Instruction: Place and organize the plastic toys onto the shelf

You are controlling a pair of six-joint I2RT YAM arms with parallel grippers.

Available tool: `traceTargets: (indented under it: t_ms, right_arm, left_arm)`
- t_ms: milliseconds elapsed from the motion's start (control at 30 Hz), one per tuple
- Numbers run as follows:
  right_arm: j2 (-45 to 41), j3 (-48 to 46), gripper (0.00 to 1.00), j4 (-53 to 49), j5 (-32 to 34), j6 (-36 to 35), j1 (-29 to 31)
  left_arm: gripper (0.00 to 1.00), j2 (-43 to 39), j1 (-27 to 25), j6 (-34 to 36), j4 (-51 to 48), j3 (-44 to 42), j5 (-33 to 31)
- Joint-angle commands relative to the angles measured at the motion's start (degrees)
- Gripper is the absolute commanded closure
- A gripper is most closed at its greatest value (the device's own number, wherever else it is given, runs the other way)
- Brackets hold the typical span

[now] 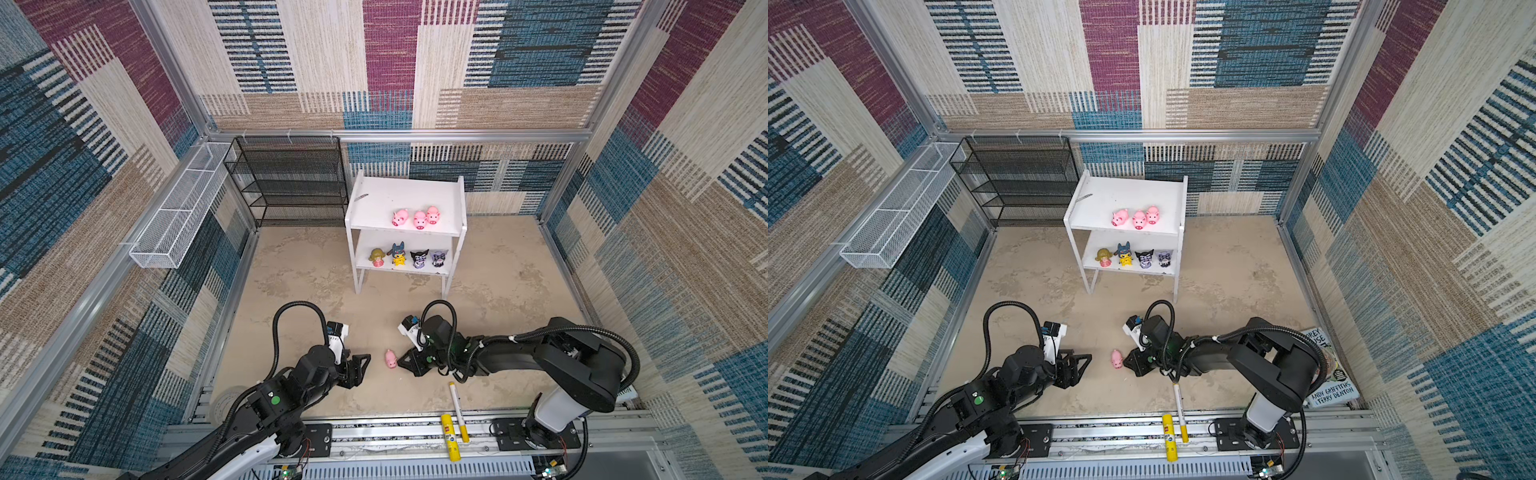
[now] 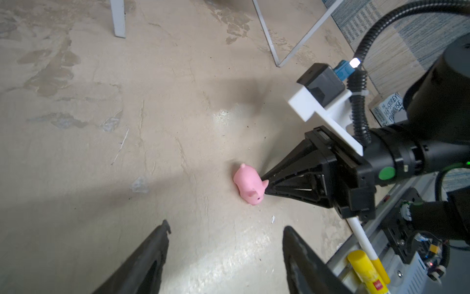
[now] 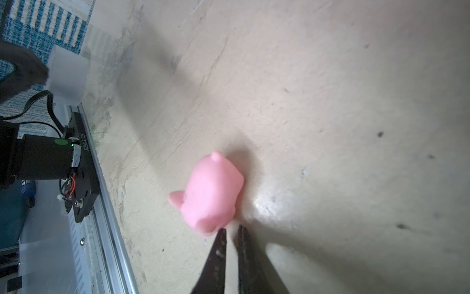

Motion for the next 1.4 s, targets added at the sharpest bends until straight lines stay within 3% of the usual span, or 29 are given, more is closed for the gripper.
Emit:
traceTargets:
  t_ms: [0,233,567,900,1067,1367]
  right_arm:
    - [0.7,0.9,0.86,2.7,-1.0,1.2,1.1]
    - [-2.5,-0.4,0.87,-0.2,3.0,0.8,0.8]
    - [-13.0,-4.8,0.82,-6.5,8.1,1.9,-3.2]
    - [-23.0,-6.5,0.8,-11.3,10.8,0.6,-6.9]
    - [-25.9,-6.6,0.79,-12.6,11.4,-0.2,-7.4]
    - [-27.5,-6.9,0.79,-13.2,11.9,-0.7,-7.7]
  left_arm:
    - [0.28,0.6,-0.3,-3.6,-1.5,-1.2,-1.9]
    - [0.28,10.2,-2.7,-2.4,5.0,-2.2,-1.2]
    - [0.3,34.0,-14.2,0.8,11.4,6.4,-7.4]
    - [0.32,47.2,-16.0,-0.3,11.2,14.8,-11.0]
    - [0.41,52.5,-16.1,0.0,10.1,18.3,-11.8]
    - [0.59,53.2,-16.1,-0.5,6.5,20.2,-14.9]
